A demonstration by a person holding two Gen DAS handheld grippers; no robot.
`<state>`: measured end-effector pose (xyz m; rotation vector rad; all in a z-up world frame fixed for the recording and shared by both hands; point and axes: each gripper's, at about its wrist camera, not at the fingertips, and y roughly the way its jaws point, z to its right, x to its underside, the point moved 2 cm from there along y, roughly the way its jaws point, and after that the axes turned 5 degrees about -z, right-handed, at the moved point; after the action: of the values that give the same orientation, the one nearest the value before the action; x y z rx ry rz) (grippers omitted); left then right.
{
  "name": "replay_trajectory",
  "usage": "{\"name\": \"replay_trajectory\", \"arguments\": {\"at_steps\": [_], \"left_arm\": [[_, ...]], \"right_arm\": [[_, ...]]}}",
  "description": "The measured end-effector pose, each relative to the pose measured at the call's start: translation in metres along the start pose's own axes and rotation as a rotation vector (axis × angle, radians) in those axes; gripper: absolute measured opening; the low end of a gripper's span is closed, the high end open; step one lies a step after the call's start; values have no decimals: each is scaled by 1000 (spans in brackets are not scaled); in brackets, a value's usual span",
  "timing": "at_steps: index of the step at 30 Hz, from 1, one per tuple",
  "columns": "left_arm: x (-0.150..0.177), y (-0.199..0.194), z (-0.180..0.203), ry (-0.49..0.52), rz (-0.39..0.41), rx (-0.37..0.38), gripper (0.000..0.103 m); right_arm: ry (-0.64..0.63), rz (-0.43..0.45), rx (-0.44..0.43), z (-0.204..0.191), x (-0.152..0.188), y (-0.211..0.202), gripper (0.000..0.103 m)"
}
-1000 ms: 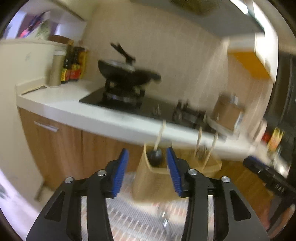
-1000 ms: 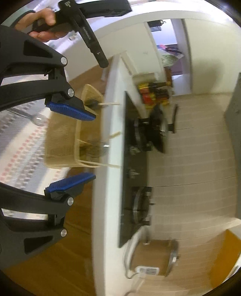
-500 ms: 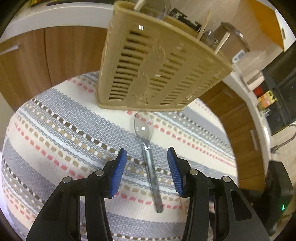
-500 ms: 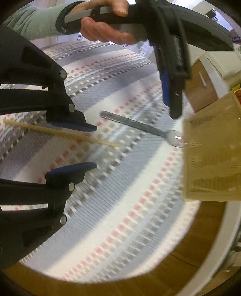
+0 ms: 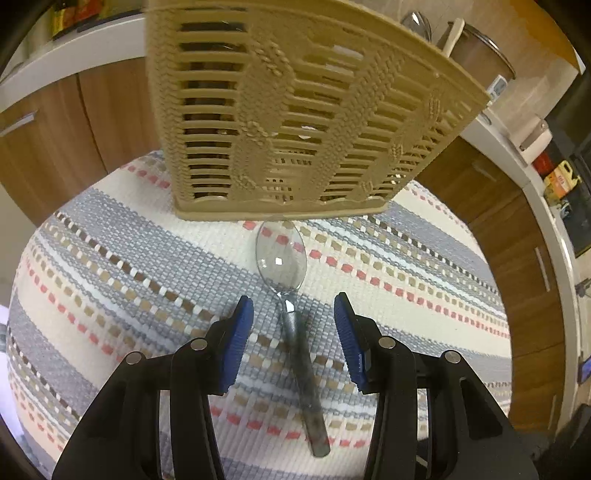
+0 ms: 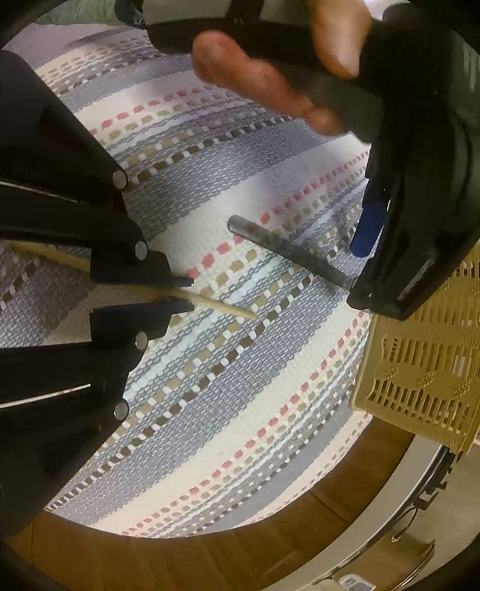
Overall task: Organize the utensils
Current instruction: 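Grasp the last clear spoon with the left tool while the right tool grasps the last chopstick, then lift the clear spoon with the left tool while the right tool carries the chopstick to the basket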
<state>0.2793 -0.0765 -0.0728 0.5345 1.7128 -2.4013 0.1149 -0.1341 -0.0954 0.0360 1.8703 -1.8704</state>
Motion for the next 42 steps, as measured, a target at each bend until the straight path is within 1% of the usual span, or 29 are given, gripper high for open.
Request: {"name": "replay_trajectory", "arguments": {"at_steps": [1, 3, 5, 7, 9, 10, 11, 13, 15, 19, 21, 25, 27, 30, 33, 35, 36, 37, 39, 41, 42], "left_arm": [[0, 3, 3, 6, 1, -9, 40], [-1, 9, 9, 16, 0, -36, 40], [-3, 12, 13, 27, 12, -65, 37], [-7, 19, 21, 33, 19, -94, 34], [-9, 22, 26, 46, 22, -139, 29], [-11, 25, 29, 55, 24, -162, 18], [-11, 26, 33, 66, 28, -188, 15], [-10, 28, 38, 77, 37, -213, 11], [-8, 31, 45, 90, 41, -224, 9], [3, 30, 52, 87, 46, -201, 8], [9, 26, 52, 86, 43, -176, 8], [23, 19, 48, 77, 31, -120, 8], [29, 14, 43, 65, 14, -80, 8], [31, 9, 37, 42, -3, -25, 8], [34, 5, 29, 29, -7, 3, 8], [37, -3, 13, 24, -11, 21, 8], [37, -4, 11, 23, -11, 25, 8], [37, -4, 9, 21, -11, 31, 8], [39, -10, -2, 19, -11, 45, 9], [44, -18, -14, 15, -12, 61, 8], [42, -19, -13, 14, -11, 64, 8]], "right_arm": [[15, 1, 8, 5, 3, -2, 4], [45, 4, 29, 17, 5, -3, 3], [80, -1, 1, 30, 5, -4, 3], [111, -2, 7, 41, 5, -6, 3], [128, 4, 20, 51, 3, -8, 3], [143, 8, 17, 56, 2, -9, 3], [155, 11, 18, 60, 0, -10, 3], [178, 21, 33, 69, -4, -11, 3], [194, 19, 39, 79, -11, -11, 3], [215, 5, 30, 102, -17, -7, 3], [231, -20, -8, 108, -21, 3, 3], [256, -56, -62, 116, -24, 7, 3], [274, -77, -98, 120, -27, 7, 4], [286, -111, -127, 128, -33, 9, 4], [302, -137, -156, 133, -38, 13, 8], [299, -148, -150, 135, -42, 13, 9], [293, -152, -147, 134, -44, 13, 12], [289, -156, -149, 131, -44, 13, 15], [273, -165, -143, 125, -48, 16, 25], [254, -171, -103, 118, -50, 17, 26], [235, -175, -73, 113, -50, 17, 26]]}}
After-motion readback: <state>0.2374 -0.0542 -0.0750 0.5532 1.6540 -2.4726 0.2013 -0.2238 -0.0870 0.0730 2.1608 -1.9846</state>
